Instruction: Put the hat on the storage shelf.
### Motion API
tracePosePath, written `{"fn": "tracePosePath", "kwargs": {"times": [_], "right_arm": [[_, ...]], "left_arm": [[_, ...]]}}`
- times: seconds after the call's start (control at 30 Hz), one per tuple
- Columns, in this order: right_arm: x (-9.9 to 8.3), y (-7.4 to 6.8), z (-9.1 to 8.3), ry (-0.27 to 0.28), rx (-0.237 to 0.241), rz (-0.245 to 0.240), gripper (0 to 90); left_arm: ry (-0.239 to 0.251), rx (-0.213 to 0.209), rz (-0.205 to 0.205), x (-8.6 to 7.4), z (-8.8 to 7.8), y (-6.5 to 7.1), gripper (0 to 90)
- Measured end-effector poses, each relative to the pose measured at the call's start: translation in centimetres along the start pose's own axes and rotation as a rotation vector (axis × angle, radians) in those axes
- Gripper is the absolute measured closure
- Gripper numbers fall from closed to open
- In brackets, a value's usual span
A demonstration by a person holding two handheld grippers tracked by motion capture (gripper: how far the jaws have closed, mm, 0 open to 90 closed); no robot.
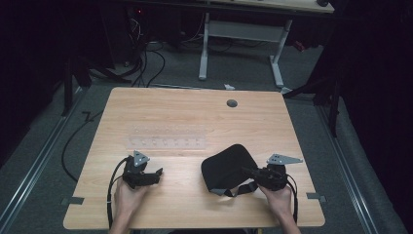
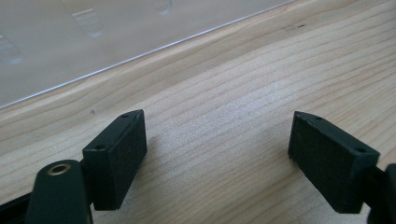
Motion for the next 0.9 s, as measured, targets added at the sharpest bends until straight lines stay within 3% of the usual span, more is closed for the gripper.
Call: {"fn": "tracePosePath", "kwargs": {"times": [0.2,0.47,0.63,0.9], "right_arm": [[0.3,-0.5,-0.5,0.004,-0.006,0.014,84.0],[1.0,-1.2,-0.5,0.014,0.0,0.013,84.0],[1.2,-1.5,-0.3,0.025,0.007,0.011,84.0],[1.4,-1.9,0.2,0.016,0.023,0.022,83.9]], "left_arm": [[-0.013,-0.035,0.025,-0.2,-0.4,0.7,20.9],[0.025,-0.211,0.053,0.5,-3.4,4.5,23.6],[0.016,-0.308,0.077,0.1,-5.2,6.9,23.1],[0.016,-0.389,0.12,-0.5,-6.6,9.9,22.0]]}}
Point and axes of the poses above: each handheld gripper's, and its own axes: z roughly forward along the jaws, x roughly out of its top, y roughly to its right, the point moved 8 cm from there along z, roughly forward along the jaws, and after that the axes turned 12 degrees about x, right-handed, at the moved point
